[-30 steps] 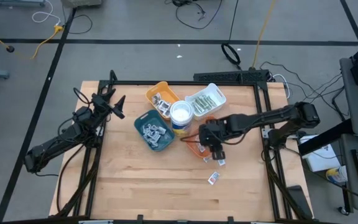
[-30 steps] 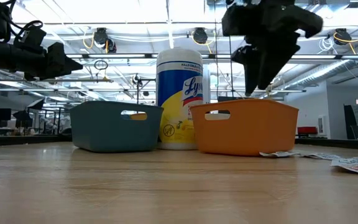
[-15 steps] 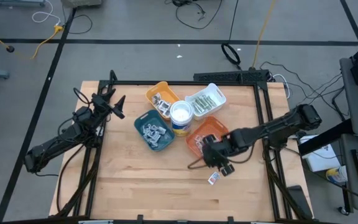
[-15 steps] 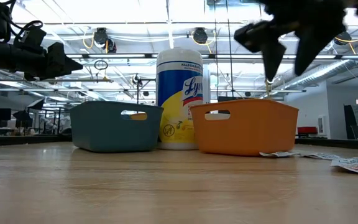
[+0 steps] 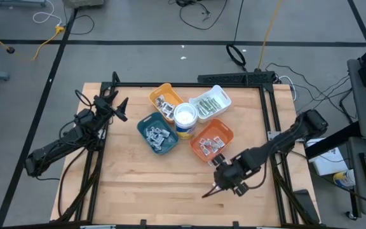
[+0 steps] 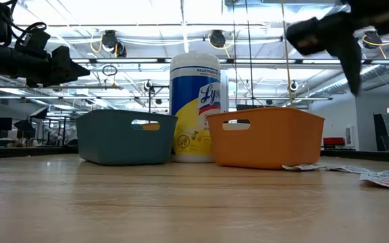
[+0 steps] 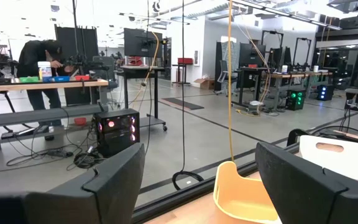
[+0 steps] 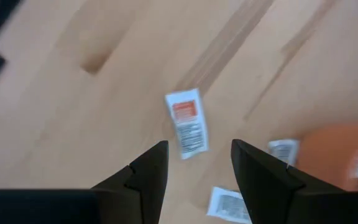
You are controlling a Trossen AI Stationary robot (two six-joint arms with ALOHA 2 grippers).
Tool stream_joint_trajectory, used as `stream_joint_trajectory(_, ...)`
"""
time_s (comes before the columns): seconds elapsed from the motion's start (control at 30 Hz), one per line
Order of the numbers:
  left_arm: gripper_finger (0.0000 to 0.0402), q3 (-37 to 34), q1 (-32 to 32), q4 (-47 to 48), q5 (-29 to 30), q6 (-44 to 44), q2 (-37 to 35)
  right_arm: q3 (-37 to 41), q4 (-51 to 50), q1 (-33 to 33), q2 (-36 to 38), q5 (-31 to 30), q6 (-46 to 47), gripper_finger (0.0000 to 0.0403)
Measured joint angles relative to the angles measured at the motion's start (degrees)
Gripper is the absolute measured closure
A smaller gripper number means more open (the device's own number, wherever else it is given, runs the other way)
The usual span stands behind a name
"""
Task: Pick & Place First Aid Supplies
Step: Put the orange pad into the orange bin
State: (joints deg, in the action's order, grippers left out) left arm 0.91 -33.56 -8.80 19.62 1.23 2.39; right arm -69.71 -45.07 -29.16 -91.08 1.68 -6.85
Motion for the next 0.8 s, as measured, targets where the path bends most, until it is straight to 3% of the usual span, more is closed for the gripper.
stream_joint_trajectory(0.2, 0.0094, 0.0, 0.0, 0.0, 0.0, 0.0, 0.0, 3.0, 3.4, -2.9, -3.9, -0.2, 0.6, 0.0234)
stream_joint_trajectory(0.47, 0.0094, 0.0, 0.0, 0.0, 0.0, 0.0, 0.0, 3.8, 6.5, -3.6, -9.5, -6.2, 3.0, 0.0234)
stream_joint_trajectory(0.8, 0.0094, 0.0, 0.0, 0.0, 0.0, 0.0, 0.0, 3.8, 8.1, -3.5, -13.0, -6.1, 3.1, 0.0239)
